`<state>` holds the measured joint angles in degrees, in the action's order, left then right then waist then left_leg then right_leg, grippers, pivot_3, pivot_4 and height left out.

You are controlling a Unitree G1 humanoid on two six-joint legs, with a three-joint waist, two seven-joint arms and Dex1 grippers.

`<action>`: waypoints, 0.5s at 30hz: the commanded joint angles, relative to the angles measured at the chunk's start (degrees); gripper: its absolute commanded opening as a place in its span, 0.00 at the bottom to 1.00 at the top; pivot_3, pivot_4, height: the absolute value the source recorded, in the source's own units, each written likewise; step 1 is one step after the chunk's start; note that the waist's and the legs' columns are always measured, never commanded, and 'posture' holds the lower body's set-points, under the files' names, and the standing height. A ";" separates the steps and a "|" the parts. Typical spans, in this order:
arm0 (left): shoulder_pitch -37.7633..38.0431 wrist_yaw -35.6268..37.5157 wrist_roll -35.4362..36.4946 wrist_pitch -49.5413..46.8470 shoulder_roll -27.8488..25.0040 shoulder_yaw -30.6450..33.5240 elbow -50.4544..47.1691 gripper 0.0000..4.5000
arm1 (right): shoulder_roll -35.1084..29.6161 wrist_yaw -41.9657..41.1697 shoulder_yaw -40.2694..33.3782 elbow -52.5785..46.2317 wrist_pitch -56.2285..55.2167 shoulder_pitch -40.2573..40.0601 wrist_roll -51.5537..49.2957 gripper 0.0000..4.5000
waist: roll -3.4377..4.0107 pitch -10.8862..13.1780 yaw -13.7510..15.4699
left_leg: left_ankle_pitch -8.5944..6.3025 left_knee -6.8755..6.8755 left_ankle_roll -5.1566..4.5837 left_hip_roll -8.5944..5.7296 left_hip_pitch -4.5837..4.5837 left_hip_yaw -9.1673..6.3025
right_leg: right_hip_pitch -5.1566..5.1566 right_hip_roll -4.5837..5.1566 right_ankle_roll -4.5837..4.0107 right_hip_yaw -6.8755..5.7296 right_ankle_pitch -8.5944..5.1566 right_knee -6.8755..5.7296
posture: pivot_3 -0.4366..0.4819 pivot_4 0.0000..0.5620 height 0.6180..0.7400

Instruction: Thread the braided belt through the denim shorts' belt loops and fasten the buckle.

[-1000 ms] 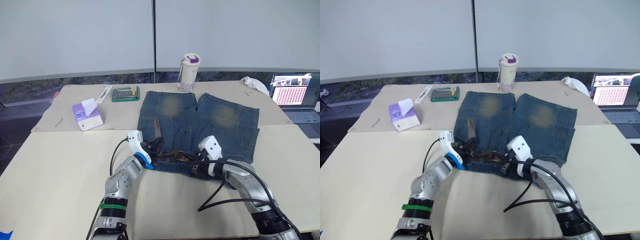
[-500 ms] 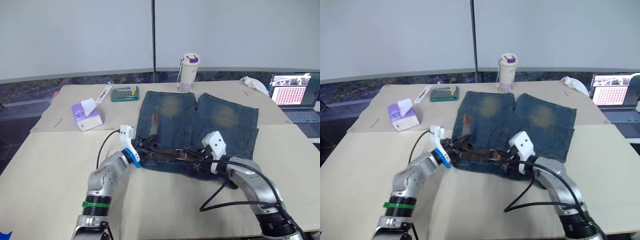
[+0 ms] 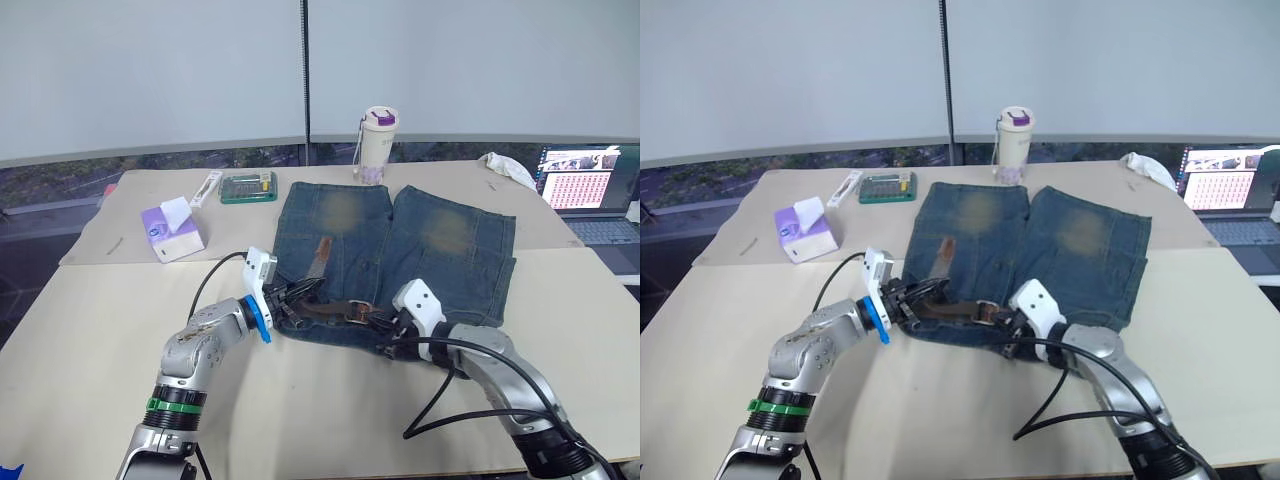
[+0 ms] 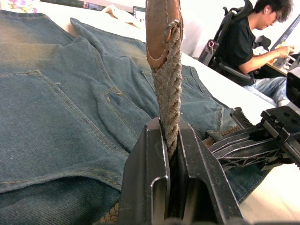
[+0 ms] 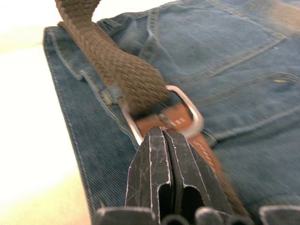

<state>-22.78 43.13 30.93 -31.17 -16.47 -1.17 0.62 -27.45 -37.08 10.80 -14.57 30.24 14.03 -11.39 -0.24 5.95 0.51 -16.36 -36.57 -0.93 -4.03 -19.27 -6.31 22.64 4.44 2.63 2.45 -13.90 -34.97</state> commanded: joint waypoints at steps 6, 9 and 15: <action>0.27 -0.85 -1.85 2.23 1.43 -1.19 -1.70 0.00 | 1.10 1.33 0.93 2.38 -3.51 3.26 3.63 0.03 | 0.00 0.00 0.14 | 0.01 0.00 0.01 -0.03 -0.02 -0.01 | 0.01 0.02 0.00 -0.01 0.00 0.01 | 0.48 0.27 1.00; -0.19 -2.15 -3.37 4.10 2.55 -1.11 -0.42 0.00 | -0.56 -0.71 0.80 1.27 -3.28 2.97 3.34 0.03 | 0.00 0.00 0.15 | 0.01 0.00 0.01 -0.02 -0.02 0.00 | 0.02 0.01 -0.01 -0.01 0.00 0.00 | 0.48 0.27 1.00; -1.09 -3.73 -4.13 5.77 4.75 -0.70 0.90 0.00 | -3.26 -2.09 -2.73 -1.79 -1.12 1.60 1.12 0.03 | -0.01 0.00 0.22 | 0.00 0.00 0.00 -0.02 -0.03 0.00 | 0.00 0.02 -0.01 -0.02 0.00 0.02 | 0.48 0.27 1.00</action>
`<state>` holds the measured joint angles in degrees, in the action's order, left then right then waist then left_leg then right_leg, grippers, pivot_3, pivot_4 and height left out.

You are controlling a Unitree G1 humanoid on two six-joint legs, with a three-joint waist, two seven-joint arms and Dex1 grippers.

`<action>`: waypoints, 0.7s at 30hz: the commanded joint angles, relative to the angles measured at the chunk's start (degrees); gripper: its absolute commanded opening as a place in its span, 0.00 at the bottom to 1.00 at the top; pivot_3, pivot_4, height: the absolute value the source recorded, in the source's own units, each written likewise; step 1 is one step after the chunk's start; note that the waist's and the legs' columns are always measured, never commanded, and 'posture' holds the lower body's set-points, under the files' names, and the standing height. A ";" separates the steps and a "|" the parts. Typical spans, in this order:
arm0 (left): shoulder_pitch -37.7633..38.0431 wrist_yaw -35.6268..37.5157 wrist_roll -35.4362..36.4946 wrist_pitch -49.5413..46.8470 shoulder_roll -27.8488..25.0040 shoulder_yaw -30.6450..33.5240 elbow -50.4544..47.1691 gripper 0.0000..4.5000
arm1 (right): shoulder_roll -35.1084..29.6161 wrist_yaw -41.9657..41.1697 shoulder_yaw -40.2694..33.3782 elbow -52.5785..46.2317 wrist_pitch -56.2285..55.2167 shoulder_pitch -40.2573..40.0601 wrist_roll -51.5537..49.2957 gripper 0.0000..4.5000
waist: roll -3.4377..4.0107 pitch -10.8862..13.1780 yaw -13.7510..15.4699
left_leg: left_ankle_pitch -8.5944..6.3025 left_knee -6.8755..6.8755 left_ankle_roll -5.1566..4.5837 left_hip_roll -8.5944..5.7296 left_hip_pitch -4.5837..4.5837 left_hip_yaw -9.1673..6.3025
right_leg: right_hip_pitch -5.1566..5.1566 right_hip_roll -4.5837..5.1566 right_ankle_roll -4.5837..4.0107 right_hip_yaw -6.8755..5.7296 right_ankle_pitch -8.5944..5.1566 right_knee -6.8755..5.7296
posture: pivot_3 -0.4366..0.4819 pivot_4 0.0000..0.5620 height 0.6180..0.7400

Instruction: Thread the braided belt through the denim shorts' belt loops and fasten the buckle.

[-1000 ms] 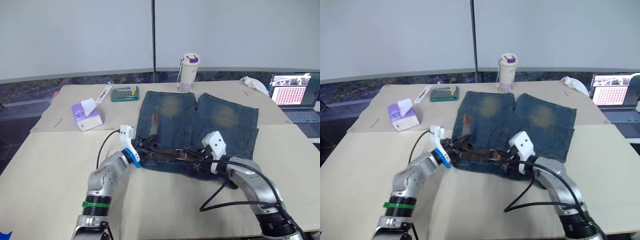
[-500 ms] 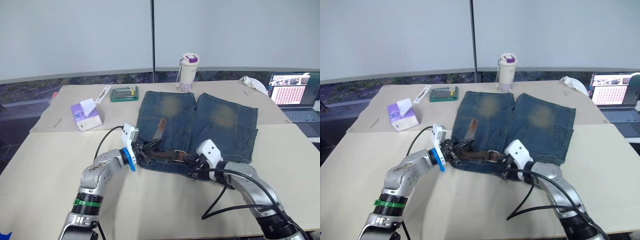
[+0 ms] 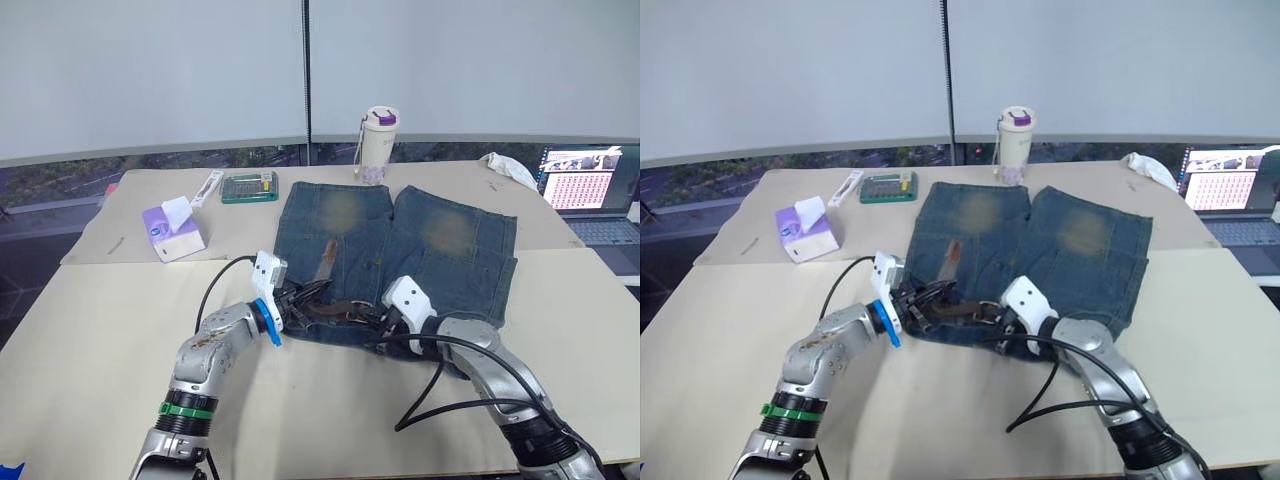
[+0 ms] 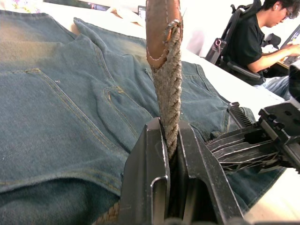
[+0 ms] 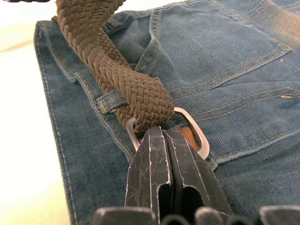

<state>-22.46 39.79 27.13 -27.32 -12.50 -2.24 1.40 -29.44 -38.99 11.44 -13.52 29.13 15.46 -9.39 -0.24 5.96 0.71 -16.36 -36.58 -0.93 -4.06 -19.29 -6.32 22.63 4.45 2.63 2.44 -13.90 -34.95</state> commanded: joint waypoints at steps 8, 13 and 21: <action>-1.19 0.41 -0.90 2.52 1.07 -0.39 0.61 0.00 | -1.46 0.02 -3.44 -1.69 -0.27 0.28 -0.30 0.03 | -0.01 0.00 -0.01 | 0.00 0.00 0.00 0.00 0.01 0.01 | -0.02 0.00 0.00 0.01 0.00 0.00 | 0.48 0.27 1.00; -1.20 0.26 -0.96 2.43 1.41 -0.62 0.41 0.00 | -0.40 0.21 -1.97 -1.27 -0.60 0.14 0.10 0.03 | -0.01 0.00 -0.03 | 0.00 0.00 -0.01 0.00 0.01 0.00 | -0.03 0.00 0.00 0.00 0.00 0.00 | 0.48 0.27 1.00; -0.88 0.26 -1.09 2.29 1.60 -0.50 0.02 0.00 | 0.82 0.67 -0.31 0.90 -1.43 1.39 1.41 0.03 | 0.00 0.00 -0.06 | 0.00 0.00 0.00 0.00 0.02 0.00 | -0.02 -0.01 0.00 0.00 0.00 0.00 | 0.48 0.27 1.00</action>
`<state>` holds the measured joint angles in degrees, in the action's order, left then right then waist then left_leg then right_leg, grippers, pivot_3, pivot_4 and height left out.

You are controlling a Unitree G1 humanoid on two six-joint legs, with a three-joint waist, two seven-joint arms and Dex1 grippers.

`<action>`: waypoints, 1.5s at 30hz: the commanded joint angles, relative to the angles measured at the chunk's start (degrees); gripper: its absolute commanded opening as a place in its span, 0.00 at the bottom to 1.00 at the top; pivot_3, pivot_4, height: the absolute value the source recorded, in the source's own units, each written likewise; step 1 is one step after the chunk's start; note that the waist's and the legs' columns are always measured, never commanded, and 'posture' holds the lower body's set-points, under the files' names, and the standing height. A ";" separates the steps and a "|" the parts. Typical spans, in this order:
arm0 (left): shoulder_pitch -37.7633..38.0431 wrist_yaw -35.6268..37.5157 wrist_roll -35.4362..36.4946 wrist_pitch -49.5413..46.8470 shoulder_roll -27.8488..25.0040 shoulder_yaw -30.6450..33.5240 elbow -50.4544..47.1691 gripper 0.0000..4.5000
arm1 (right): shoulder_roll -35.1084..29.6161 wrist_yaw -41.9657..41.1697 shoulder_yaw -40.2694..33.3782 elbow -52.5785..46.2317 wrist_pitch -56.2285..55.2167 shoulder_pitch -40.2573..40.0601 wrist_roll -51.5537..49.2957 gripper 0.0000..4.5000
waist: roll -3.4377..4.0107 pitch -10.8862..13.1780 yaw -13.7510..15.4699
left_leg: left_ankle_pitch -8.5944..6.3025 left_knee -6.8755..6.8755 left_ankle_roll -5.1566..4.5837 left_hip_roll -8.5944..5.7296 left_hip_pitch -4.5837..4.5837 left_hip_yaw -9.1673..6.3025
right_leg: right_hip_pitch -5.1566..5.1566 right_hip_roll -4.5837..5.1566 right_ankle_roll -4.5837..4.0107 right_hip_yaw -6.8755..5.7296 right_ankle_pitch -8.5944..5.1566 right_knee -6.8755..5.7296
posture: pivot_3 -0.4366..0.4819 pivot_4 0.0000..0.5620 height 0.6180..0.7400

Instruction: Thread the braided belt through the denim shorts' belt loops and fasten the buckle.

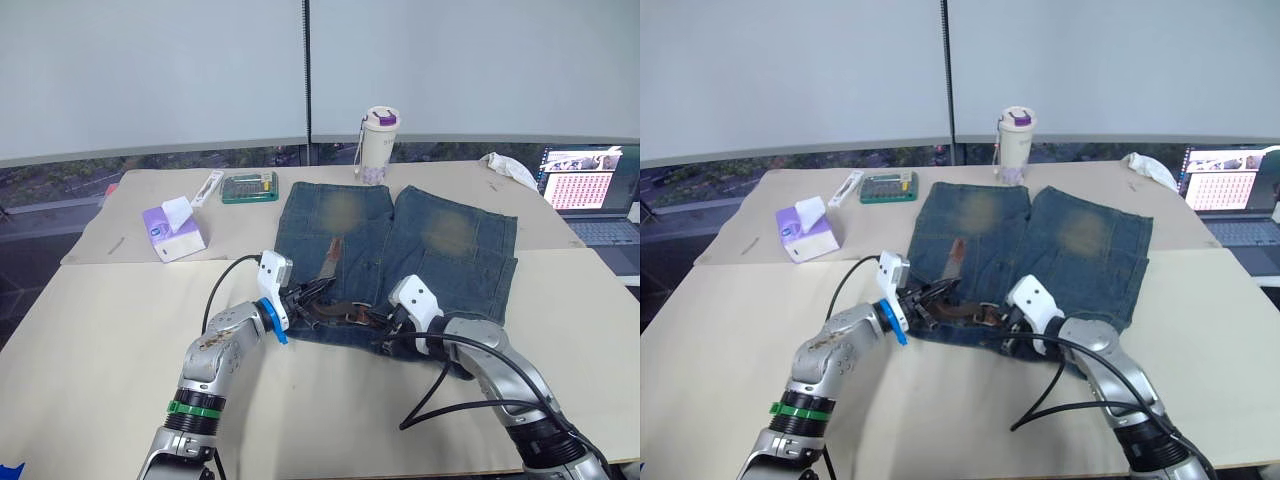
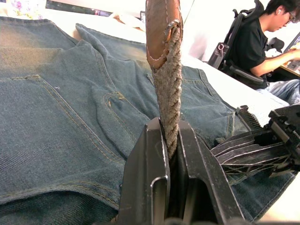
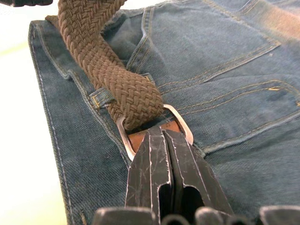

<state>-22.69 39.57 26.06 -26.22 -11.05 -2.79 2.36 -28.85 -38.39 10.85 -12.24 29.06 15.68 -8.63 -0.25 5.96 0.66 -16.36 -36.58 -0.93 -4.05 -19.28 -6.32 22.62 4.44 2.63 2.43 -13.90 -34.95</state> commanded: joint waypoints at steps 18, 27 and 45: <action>-0.59 0.83 -0.50 1.72 0.05 0.04 -0.02 0.00 | 1.11 -0.38 -3.23 -3.89 1.14 1.48 -2.57 0.03 | 0.01 0.00 -0.02 | 0.00 0.00 0.00 0.00 0.00 0.00 | 0.01 0.00 0.00 0.00 0.00 -0.01 | 0.48 0.27 1.00; -1.00 1.13 -0.74 2.22 0.31 -0.02 1.04 0.00 | -0.96 -0.07 -2.17 -2.24 1.01 -0.99 -0.73 0.03 | 0.00 0.00 0.08 | 0.00 0.00 -0.01 -0.01 0.00 0.00 | -0.01 0.01 0.00 -0.02 0.00 0.00 | 0.48 0.27 1.00; -0.06 1.02 -0.98 2.29 0.48 0.23 0.25 0.00 | 1.93 0.66 0.54 1.26 -1.43 1.36 1.76 0.03 | 0.01 0.00 0.00 | 0.00 0.00 0.00 -0.01 0.00 0.01 | 0.00 0.01 0.00 0.00 0.00 -0.01 | 0.48 0.27 1.00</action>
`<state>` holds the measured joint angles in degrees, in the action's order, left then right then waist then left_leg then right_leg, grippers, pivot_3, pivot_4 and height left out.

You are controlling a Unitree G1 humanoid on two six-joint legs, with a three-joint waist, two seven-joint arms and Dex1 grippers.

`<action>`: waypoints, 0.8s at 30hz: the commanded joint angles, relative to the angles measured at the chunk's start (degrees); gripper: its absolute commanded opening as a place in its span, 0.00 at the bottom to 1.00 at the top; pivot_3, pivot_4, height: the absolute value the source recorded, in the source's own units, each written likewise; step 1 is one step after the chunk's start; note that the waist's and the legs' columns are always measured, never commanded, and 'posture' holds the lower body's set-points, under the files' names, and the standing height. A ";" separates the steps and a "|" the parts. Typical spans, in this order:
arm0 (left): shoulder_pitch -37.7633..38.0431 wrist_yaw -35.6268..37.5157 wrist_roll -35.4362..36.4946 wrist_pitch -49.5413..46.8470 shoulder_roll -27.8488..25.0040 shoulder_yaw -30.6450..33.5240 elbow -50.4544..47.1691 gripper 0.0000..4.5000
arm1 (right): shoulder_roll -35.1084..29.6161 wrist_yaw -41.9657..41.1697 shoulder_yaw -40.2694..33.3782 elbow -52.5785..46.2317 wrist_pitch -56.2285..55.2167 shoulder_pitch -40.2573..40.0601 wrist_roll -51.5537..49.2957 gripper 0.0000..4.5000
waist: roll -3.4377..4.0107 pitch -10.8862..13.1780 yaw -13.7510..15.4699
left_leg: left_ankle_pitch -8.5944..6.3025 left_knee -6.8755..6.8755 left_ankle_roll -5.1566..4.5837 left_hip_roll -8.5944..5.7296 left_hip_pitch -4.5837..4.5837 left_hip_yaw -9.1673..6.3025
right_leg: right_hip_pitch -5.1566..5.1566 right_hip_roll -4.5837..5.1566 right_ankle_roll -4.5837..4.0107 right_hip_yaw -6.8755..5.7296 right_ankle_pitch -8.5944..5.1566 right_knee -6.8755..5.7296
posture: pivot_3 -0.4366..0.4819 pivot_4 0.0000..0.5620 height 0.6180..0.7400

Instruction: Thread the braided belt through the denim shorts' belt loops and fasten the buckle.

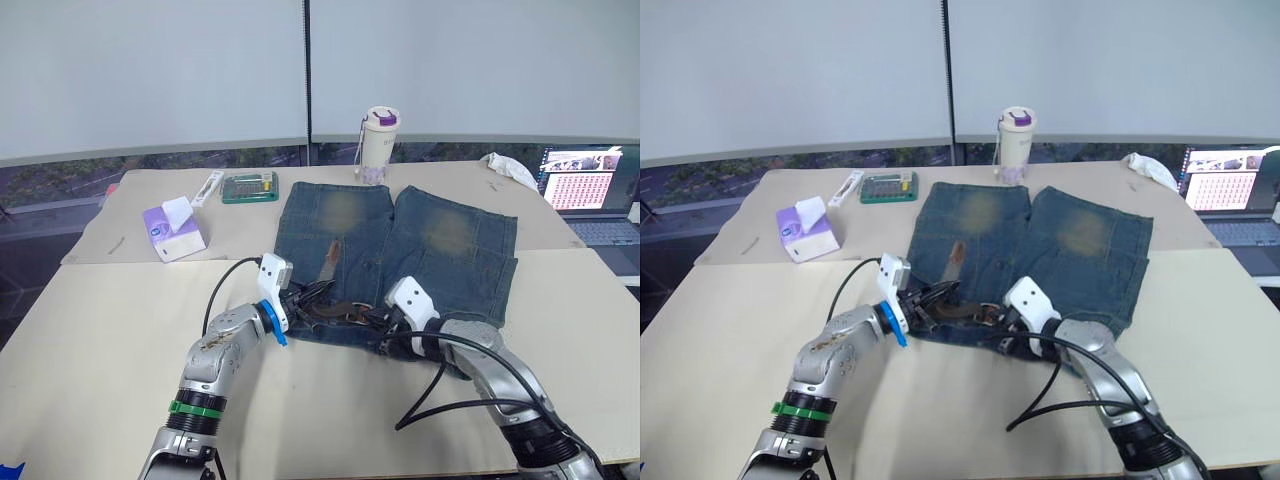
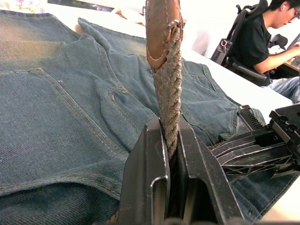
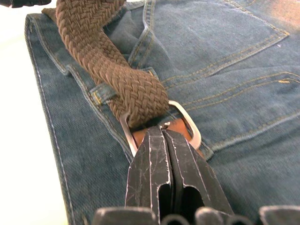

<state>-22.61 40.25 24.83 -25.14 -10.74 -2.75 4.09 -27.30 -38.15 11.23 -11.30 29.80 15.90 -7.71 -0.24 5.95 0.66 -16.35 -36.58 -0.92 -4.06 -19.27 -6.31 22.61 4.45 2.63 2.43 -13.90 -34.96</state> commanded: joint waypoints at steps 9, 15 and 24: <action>0.18 0.24 0.13 1.33 -0.11 0.40 -1.61 0.00 | 0.78 0.13 0.79 2.70 -4.17 2.15 2.16 0.03 | 0.00 0.00 -0.02 | 0.00 0.00 0.01 0.00 0.01 0.00 | -0.01 0.00 0.00 0.00 0.00 0.00 | 0.48 0.27 1.00; 0.00 0.28 -0.07 1.70 -0.31 0.55 -1.23 0.00 | 2.40 0.24 1.32 4.43 -5.69 3.22 2.66 0.03 | 0.01 0.00 -0.08 | 0.01 0.00 0.01 0.00 0.02 0.00 | 0.00 -0.01 0.00 0.00 0.00 -0.01 | 0.48 0.27 1.00; -3.56 -2.44 -3.09 10.73 0.60 2.54 2.73 0.00 | 2.64 -0.79 2.14 7.70 -7.52 1.93 3.05 0.03 | -0.01 -0.02 -0.05 | 0.02 0.00 0.03 0.00 0.04 0.00 | 0.00 -0.02 -0.01 0.00 0.01 -0.01 | 0.48 0.27 1.00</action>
<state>-24.20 38.64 22.34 -18.61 -10.49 -1.74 7.35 -25.13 -38.70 12.70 -4.86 23.17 18.35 -5.12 -0.25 5.94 0.62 -16.33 -36.58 -0.88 -4.06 -19.24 -6.31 22.60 4.44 2.61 2.43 -13.89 -34.97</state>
